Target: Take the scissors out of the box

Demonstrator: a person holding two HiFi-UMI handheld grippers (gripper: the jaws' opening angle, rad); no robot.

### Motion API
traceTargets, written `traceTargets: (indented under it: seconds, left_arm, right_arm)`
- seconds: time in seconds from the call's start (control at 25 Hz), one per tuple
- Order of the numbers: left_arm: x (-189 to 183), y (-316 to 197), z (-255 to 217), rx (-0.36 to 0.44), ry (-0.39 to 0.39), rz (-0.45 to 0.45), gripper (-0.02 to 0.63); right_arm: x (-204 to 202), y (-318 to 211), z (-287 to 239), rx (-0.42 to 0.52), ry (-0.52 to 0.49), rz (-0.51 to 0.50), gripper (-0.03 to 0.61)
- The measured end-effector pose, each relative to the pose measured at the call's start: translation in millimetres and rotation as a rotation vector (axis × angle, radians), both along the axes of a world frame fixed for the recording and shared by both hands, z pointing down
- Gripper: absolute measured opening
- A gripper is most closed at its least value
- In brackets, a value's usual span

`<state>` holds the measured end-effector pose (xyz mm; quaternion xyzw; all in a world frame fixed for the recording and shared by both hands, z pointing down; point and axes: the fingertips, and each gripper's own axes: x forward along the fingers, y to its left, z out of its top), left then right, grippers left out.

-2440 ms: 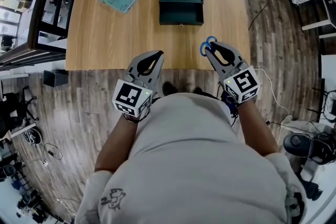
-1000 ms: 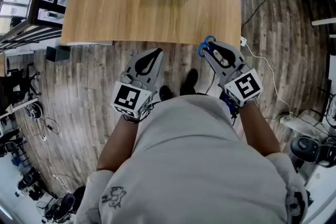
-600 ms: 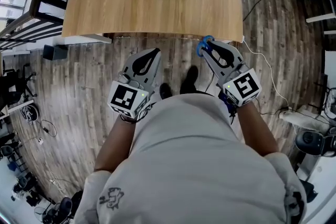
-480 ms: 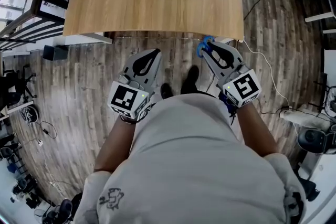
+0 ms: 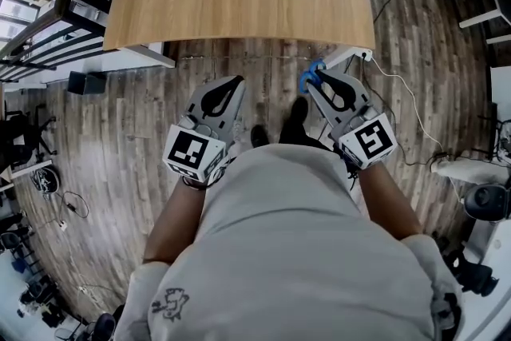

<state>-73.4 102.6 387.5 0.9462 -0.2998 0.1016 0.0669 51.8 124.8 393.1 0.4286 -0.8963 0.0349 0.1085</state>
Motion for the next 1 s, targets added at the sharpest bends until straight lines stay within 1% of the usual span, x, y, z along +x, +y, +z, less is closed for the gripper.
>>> traceTargets:
  seconds: [0.4,0.76,1.0]
  left_arm:
    - [-27,33,-6,0.023,0.009,0.017,0.005]
    - [-35,37,-13,0.040,0.031,0.031,0.005]
    - [-39,33,-17,0.051,0.044,0.033,0.006]
  right_arm:
    - [-26,40,-11,0.043,-0.002,0.026,0.094]
    - [-33,51,-14,0.043,-0.033,0.060,0.094]
    - [-33,49,-17,0.052,-0.019,0.074,0.094]
